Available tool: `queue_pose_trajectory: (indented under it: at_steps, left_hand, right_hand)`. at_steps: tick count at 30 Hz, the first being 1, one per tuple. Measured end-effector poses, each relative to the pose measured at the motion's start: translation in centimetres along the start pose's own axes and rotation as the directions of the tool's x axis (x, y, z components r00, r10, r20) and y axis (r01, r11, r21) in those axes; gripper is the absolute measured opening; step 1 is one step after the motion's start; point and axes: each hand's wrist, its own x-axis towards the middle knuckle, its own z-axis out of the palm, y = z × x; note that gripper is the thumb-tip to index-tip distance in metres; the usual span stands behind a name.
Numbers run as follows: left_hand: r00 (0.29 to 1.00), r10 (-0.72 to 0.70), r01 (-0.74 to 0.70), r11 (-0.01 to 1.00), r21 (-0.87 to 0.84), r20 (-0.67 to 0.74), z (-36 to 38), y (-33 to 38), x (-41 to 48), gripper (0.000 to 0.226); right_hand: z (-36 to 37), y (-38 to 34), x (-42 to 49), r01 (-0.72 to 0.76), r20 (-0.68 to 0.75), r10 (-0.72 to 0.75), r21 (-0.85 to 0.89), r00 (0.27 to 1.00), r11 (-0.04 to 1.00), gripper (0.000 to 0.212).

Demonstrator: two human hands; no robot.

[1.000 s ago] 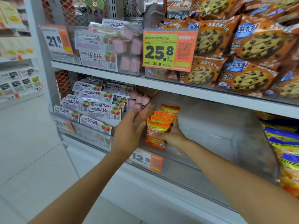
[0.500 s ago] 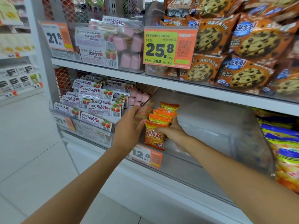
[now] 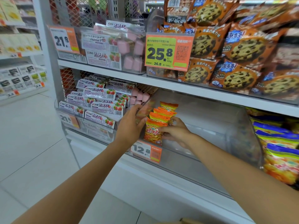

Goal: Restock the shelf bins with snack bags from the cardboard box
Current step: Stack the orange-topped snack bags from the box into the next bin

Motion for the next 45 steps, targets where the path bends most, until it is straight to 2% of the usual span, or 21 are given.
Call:
queue_pose_trajectory:
  at_steps: [3,5,7,11,13,16,18,23,27,29,32,35,37,38,40,42,45]
  left_hand:
    - [0.999,-0.022,0.024,0.997,0.067,-0.03,-0.3,0.6,-0.3,0.045]
    - [0.991,0.027,0.004,0.972,0.233,-0.131,-0.6,1.6,-1.1,0.04]
    - [0.982,0.074,-0.025,0.962,0.271,-0.172,-0.7,3.3,-2.4,0.03]
    - [1.0,0.016,-0.015,0.999,-0.04,0.017,0.2,7.7,-5.9,0.014]
    - [0.994,0.008,0.005,0.993,-0.118,0.111,1.3,9.6,-7.9,0.014]
    - [0.962,0.013,0.025,0.99,-0.137,0.271,3.4,11.9,-11.8,0.015]
    - [0.919,-0.007,0.075,0.985,-0.158,0.395,5.1,12.9,-14.8,0.019]
    - [0.802,-0.126,0.189,0.981,-0.047,0.584,10.6,13.2,-23.1,0.014]
    - [0.649,-0.175,0.138,0.984,0.111,0.74,15.1,11.2,-28.7,0.016]
    - [0.593,-0.247,0.136,0.969,0.207,0.767,16.9,9.6,-30.8,0.018]
    - [0.581,-0.37,0.205,0.928,0.309,0.725,19.2,7.0,-32.8,0.034]
    - [0.565,-0.506,0.375,0.861,0.344,0.651,21.1,6.0,-33.8,0.063]
    - [0.516,-0.537,0.361,0.843,0.399,0.667,22.2,5.6,-34.2,0.076]
    - [0.509,-0.533,0.308,0.846,0.435,0.676,22.6,5.5,-34.3,0.075]
    - [0.554,-0.493,0.236,0.866,0.442,0.671,23.0,5.0,-34.3,0.059]
    - [0.591,-0.458,0.274,0.888,0.368,0.664,22.9,4.8,-34.4,0.052]
    - [0.518,-0.434,0.34,0.895,0.288,0.737,21.9,5.6,-34.9,0.057]
  right_hand:
    - [-0.6,-0.6,-1.8,0.024,-0.007,-0.024,-0.056,1.0,0.998,0.05]
    - [-1.4,-1.0,-3.5,0.105,-0.054,-0.118,-0.211,0.992,0.972,0.048]
    - [-2.5,-1.2,-5.7,0.198,-0.114,-0.257,-0.375,0.96,0.906,0.039]
    - [-5.8,-0.4,-10.8,0.282,-0.155,-0.489,-0.654,0.858,0.702,0.021]
    - [-7.6,0.4,-13.8,0.281,-0.12,-0.55,-0.759,0.826,0.587,0.017]
    - [-10.4,2.5,-18.8,0.298,-0.065,-0.569,-0.8,0.82,0.521,0.014]
    - [-12.4,5.2,-21.8,0.259,-0.056,-0.527,-0.824,0.848,0.504,0.014]
    - [-16.4,13.6,-28.1,0.113,-0.027,-0.239,-0.826,0.971,0.553,0.013]
    - [-18.7,20.1,-31.4,-0.02,-0.039,-0.022,-0.826,0.999,0.564,0.012]
    - [-19.8,23.7,-32.4,-0.096,-0.049,0.097,-0.805,0.994,0.586,0.009]
    - [-21.3,28.2,-33.3,-0.198,-0.083,0.215,-0.779,0.973,0.594,0.007]
    - [-22.1,30.8,-33.0,-0.245,-0.129,0.223,-0.723,0.966,0.645,0.008]
    - [-22.2,32.0,-32.7,-0.282,-0.169,0.229,-0.672,0.959,0.684,0.008]
    - [-22.3,32.4,-32.5,-0.291,-0.176,0.234,-0.655,0.956,0.697,0.008]
    - [-22.3,33.1,-32.3,-0.302,-0.173,0.249,-0.619,0.953,0.725,0.009]
    - [-22.4,33.3,-32.3,-0.325,-0.185,0.267,-0.563,0.946,0.76,0.006]
    - [-22.3,32.7,-32.0,-0.364,-0.238,0.29,-0.381,0.927,0.85,0.008]
